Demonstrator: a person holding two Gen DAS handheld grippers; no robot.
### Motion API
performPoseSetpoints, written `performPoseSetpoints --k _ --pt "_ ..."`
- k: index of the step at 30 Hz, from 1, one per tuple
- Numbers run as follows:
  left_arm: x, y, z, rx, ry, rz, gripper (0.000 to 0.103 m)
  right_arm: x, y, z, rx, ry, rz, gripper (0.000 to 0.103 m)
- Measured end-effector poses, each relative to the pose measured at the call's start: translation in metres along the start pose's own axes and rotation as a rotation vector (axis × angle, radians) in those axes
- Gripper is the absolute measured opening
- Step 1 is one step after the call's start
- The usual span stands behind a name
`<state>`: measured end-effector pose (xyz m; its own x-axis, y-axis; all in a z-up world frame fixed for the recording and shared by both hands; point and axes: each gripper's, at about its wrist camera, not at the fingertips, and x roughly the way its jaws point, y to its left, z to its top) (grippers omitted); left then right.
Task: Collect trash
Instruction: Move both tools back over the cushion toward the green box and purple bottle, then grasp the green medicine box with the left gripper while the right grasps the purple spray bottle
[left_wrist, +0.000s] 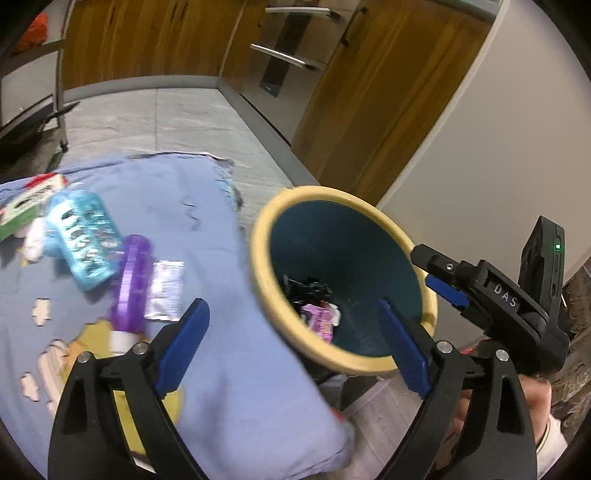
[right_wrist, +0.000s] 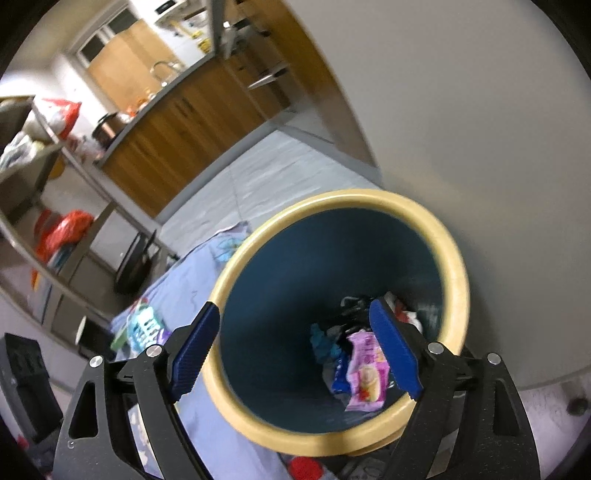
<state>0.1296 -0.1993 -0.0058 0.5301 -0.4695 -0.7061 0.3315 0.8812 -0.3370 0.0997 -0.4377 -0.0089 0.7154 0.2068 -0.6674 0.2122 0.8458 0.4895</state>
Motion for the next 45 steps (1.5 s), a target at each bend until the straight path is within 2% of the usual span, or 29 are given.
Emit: performPoseSetpoints --k 5,12,16,18,19,22,29,33,38,41,44,45 --pt "-0.027 0.035 0.0 -0.015 -0.037 0.048 0.091 0.001 0.026 -0.008 -0.117 0.003 -0.028 0.083" --pt "-0.065 0.109 -0.001 -0.073 -0.091 0.155 0.091 0.01 0.05 -0.024 -0.222 0.044 -0.029 0.083" --pt "-0.083 0.152 -0.005 -0.063 -0.121 0.258 0.091 0.009 0.064 -0.033 -0.256 0.063 0.003 0.083" --pt "-0.087 0.167 -0.005 -0.02 -0.135 0.337 0.091 0.011 0.068 -0.035 -0.263 0.074 0.022 0.083" --pt "-0.087 0.176 -0.005 0.026 -0.143 0.398 0.091 0.012 0.073 -0.037 -0.273 0.083 0.028 0.083" --pt "-0.082 0.191 -0.003 0.136 -0.158 0.509 0.091 0.016 0.083 -0.042 -0.296 0.102 0.035 0.083" --pt "-0.055 0.218 0.005 0.359 -0.126 0.659 0.084 0.036 0.11 -0.054 -0.317 0.168 0.054 0.083" --pt "-0.03 0.219 0.003 0.583 -0.099 0.789 0.084 0.051 0.125 -0.062 -0.318 0.2 0.073 0.083" --pt "-0.008 0.224 0.0 0.736 -0.063 0.868 0.081 0.066 0.146 -0.066 -0.324 0.225 0.095 0.083" --pt "-0.001 0.226 0.001 0.776 -0.063 0.878 0.08 0.075 0.155 -0.067 -0.33 0.238 0.105 0.083" --pt "0.007 0.229 0.004 0.811 -0.05 0.871 0.074 0.083 0.164 -0.068 -0.33 0.261 0.118 0.083" --pt "0.009 0.23 0.004 0.824 -0.043 0.866 0.068 0.086 0.166 -0.069 -0.33 0.268 0.119 0.083"
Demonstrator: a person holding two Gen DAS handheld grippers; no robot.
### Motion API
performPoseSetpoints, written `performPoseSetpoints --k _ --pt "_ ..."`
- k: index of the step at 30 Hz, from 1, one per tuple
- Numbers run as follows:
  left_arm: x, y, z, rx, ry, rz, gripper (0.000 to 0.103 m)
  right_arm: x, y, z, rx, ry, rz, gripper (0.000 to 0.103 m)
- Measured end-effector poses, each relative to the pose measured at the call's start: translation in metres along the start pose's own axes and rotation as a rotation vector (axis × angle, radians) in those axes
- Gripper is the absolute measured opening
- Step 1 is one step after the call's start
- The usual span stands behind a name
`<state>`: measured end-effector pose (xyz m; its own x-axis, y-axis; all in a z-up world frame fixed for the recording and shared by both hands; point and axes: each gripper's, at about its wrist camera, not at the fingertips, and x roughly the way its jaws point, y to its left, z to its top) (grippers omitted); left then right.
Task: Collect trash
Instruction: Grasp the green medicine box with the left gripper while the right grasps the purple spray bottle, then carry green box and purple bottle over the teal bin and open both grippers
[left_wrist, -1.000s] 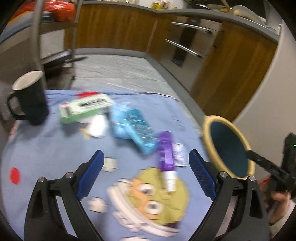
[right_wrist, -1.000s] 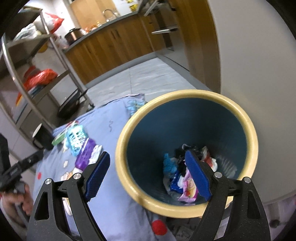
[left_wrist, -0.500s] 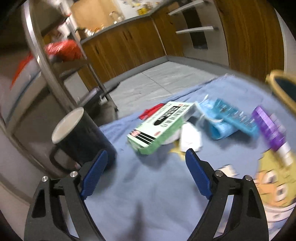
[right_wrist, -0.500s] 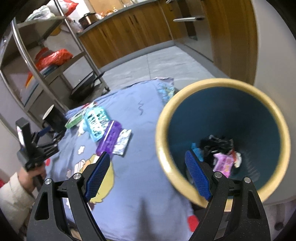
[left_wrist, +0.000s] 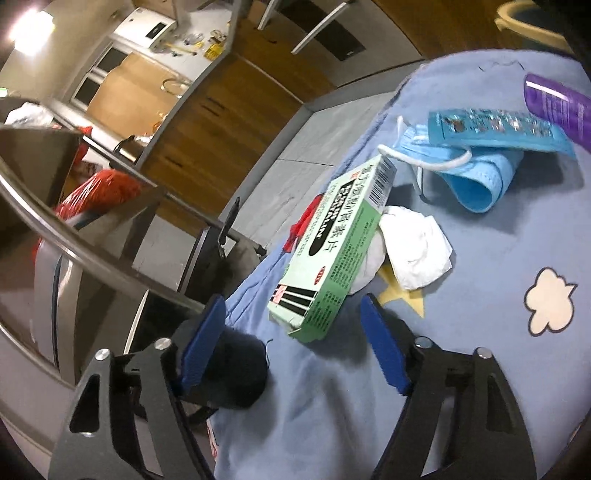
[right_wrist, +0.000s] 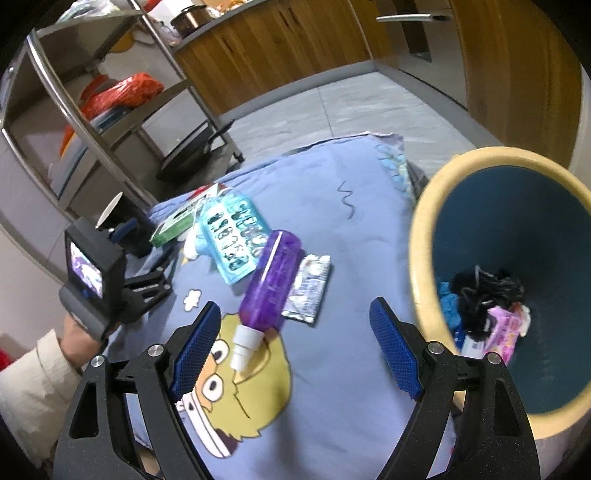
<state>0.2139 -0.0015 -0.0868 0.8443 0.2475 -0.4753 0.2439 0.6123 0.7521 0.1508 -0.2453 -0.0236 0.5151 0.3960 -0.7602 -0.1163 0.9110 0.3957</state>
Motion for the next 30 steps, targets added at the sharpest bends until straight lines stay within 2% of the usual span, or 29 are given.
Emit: performPoseSetpoints --k 2,4,7,11,16,22,26,30 --pt "0.001 -0.003 -0.001 0.012 0.005 -0.023 0.057 0.007 0.004 0.001 0.004 0.016 0.006 0.083" --pt "0.005 -0.002 -0.002 0.001 0.019 -0.054 0.032 0.013 0.007 0.002 0.009 0.027 0.01 0.082" --pt "0.005 0.005 -0.005 -0.05 0.021 -0.08 0.027 0.024 0.013 0.001 0.022 0.038 -0.001 0.078" --pt "-0.005 0.019 -0.008 -0.153 0.014 -0.102 0.022 0.035 0.018 0.001 0.02 0.051 -0.033 0.065" --pt "-0.024 0.042 -0.012 -0.336 0.012 -0.173 0.018 0.044 0.025 0.003 0.007 0.051 -0.051 0.051" --pt "-0.053 0.07 -0.025 -0.61 0.019 -0.296 0.017 0.063 0.035 0.008 -0.035 0.072 -0.086 0.045" --pt "-0.075 0.072 -0.034 -0.715 0.016 -0.356 0.017 0.076 0.046 0.009 -0.087 0.097 -0.128 0.042" --pt "-0.092 0.068 -0.043 -0.797 0.021 -0.419 0.017 0.078 0.05 0.006 -0.087 0.094 -0.14 0.039"
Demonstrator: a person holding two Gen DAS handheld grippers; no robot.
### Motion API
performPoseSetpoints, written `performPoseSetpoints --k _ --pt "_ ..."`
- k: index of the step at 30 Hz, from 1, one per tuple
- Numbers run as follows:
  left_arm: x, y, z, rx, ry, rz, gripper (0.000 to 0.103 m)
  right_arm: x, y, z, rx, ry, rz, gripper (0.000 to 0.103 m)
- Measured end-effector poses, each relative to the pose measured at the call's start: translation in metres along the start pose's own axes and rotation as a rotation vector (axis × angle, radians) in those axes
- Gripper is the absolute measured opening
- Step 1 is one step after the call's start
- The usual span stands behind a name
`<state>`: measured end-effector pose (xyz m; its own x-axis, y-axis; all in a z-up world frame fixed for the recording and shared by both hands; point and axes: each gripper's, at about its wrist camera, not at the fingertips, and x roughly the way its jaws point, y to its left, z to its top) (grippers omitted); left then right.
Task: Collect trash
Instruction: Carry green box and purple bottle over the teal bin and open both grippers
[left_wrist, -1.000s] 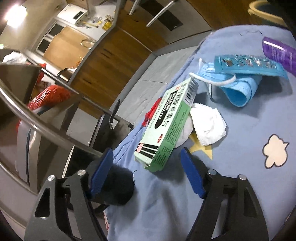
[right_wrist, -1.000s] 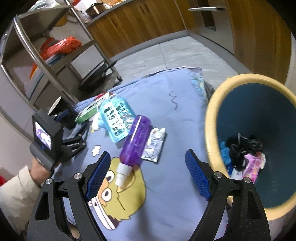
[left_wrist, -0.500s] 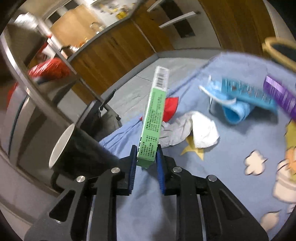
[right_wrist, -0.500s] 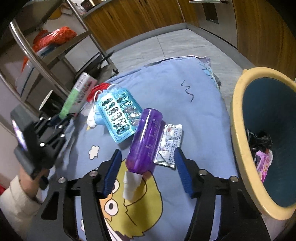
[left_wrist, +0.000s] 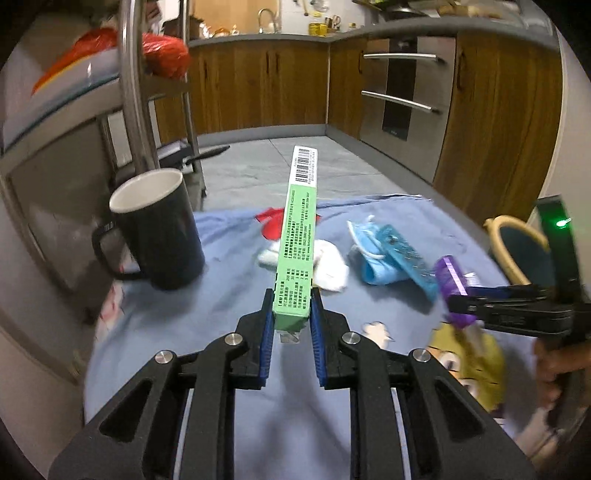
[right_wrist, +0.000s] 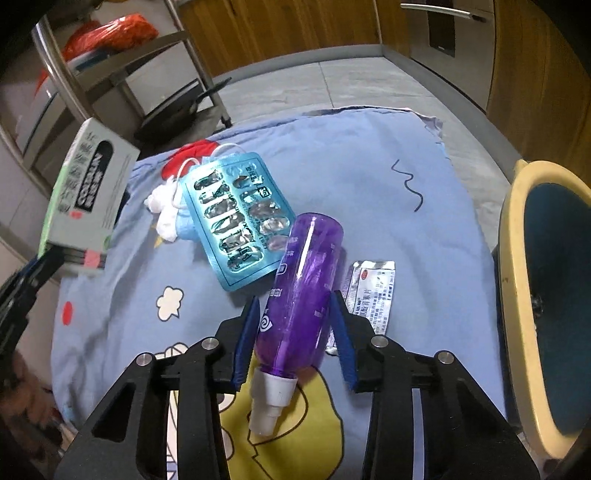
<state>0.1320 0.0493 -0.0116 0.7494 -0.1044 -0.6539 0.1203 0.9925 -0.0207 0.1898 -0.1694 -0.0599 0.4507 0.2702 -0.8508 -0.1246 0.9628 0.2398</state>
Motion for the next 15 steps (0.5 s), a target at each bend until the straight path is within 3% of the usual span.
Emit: performPoseSetpoints --k 8,15 --pt "-0.027 -0.017 -0.022 -0.078 0.018 -0.08 0.017 -0.012 0.003 -0.024 0.034 0.002 0.037 0.036" --pt "-0.04 -0.032 -0.034 -0.141 0.045 -0.161 0.017 -0.032 0.013 -0.053 -0.029 0.017 0.057 0.036"
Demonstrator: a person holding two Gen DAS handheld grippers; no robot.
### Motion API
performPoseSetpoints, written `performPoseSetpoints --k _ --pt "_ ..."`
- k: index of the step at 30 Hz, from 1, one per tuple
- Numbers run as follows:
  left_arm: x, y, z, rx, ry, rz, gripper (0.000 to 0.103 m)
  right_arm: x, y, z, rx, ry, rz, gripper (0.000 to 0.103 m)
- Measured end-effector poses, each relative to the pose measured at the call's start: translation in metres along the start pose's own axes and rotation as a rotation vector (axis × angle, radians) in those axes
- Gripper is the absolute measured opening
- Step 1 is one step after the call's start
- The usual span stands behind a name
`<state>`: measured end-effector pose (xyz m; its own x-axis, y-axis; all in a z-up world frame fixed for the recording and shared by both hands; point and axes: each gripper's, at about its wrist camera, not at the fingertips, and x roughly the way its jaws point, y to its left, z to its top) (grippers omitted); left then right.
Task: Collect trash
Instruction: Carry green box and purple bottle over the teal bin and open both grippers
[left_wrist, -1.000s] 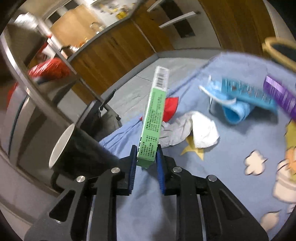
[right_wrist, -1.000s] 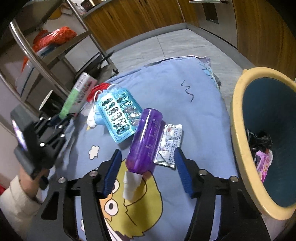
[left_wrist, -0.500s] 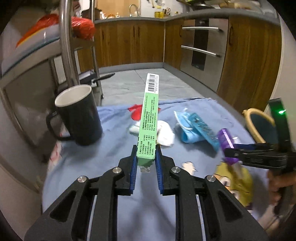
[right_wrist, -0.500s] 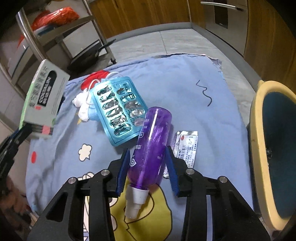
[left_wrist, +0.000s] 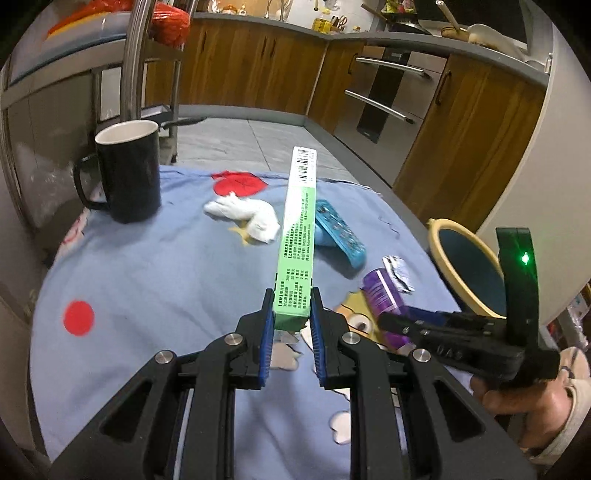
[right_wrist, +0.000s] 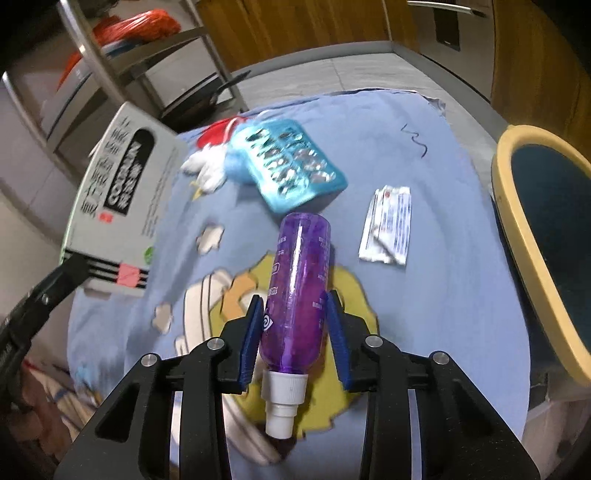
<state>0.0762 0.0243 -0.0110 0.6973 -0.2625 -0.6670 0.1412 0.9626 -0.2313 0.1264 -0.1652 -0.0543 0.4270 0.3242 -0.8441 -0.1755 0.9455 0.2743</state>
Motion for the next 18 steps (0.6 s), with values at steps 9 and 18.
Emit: performPoseSetpoints --k 9,18 --pt "-0.009 -0.024 -0.009 0.026 0.012 -0.01 0.017 -0.003 0.01 -0.016 -0.085 0.028 -0.01 0.033" --pt "-0.013 -0.054 -0.006 0.051 0.014 -0.032 0.017 -0.057 -0.019 -0.01 -0.03 -0.09 0.058 0.033"
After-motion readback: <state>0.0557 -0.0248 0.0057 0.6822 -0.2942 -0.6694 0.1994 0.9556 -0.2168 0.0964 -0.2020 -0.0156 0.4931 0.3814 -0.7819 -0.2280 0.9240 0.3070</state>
